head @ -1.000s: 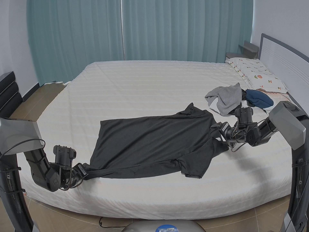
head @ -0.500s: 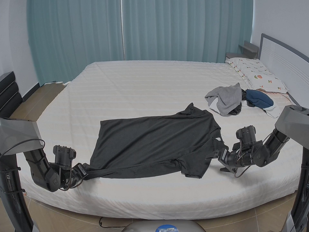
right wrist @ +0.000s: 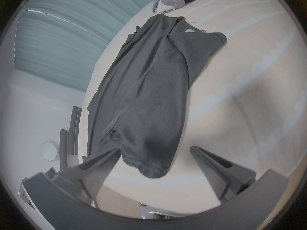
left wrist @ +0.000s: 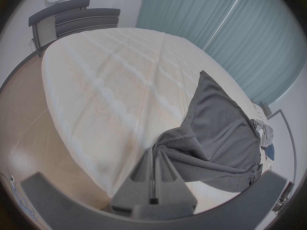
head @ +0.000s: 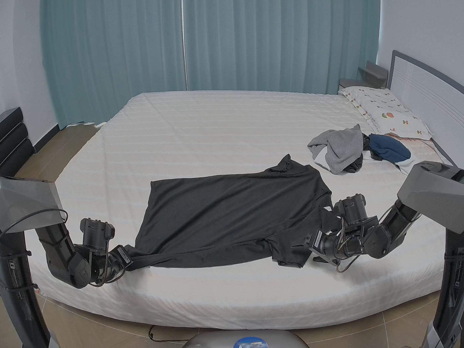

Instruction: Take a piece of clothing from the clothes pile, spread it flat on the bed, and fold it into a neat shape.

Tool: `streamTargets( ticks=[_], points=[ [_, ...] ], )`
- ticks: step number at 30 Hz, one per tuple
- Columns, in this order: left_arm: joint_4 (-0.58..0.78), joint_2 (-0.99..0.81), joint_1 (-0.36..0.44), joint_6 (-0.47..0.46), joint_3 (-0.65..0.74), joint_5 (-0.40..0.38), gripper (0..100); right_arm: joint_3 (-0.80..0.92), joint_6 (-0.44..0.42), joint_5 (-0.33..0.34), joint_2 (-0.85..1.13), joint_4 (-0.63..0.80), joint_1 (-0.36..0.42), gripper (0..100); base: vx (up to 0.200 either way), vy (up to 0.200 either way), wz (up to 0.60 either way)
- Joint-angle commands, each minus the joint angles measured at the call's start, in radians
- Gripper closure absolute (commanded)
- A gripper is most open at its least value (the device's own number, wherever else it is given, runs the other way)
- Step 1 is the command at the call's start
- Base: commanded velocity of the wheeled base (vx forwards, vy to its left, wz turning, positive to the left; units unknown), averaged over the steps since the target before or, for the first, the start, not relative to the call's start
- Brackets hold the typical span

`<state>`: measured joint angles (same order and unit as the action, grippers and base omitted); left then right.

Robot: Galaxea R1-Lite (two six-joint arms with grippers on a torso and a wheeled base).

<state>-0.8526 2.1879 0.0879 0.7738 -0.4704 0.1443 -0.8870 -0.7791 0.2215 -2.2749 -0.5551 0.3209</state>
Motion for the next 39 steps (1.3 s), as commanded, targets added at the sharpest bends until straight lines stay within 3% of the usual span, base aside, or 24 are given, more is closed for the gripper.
streamTargets(
  ticks=[1, 10, 16, 29, 39],
  points=[
    [0.001, -0.003, 0.001, -0.001, 0.004, 0.0, 100, -0.021, 0.006, -0.05, -0.034, 0.014, 0.012, 100, 0.0, 0.0, 0.0],
    [0.007, -0.02, 0.004, -0.021, 0.029, 0.001, 100, 0.091, 0.008, -0.044, 0.126, 0.132, -0.065, 100, 0.0, 0.0, 0.0],
    [0.012, -0.103, 0.004, -0.082, 0.082, 0.001, 100, 0.27, 0.044, -0.01, 0.278, 0.167, -0.121, 100, 0.0, 0.0, 0.0],
    [0.013, -0.148, 0.02, -0.303, 0.225, 0.005, 100, 0.576, 0.124, -0.004, 0.431, 0.167, -0.109, 100, 0.0, 0.0, 0.0],
    [0.013, -0.114, 0.064, -0.317, 0.257, 0.006, 100, 0.612, 0.129, -0.001, 0.413, 0.164, -0.095, 100, 0.0, 0.0, 0.0]
  ],
)
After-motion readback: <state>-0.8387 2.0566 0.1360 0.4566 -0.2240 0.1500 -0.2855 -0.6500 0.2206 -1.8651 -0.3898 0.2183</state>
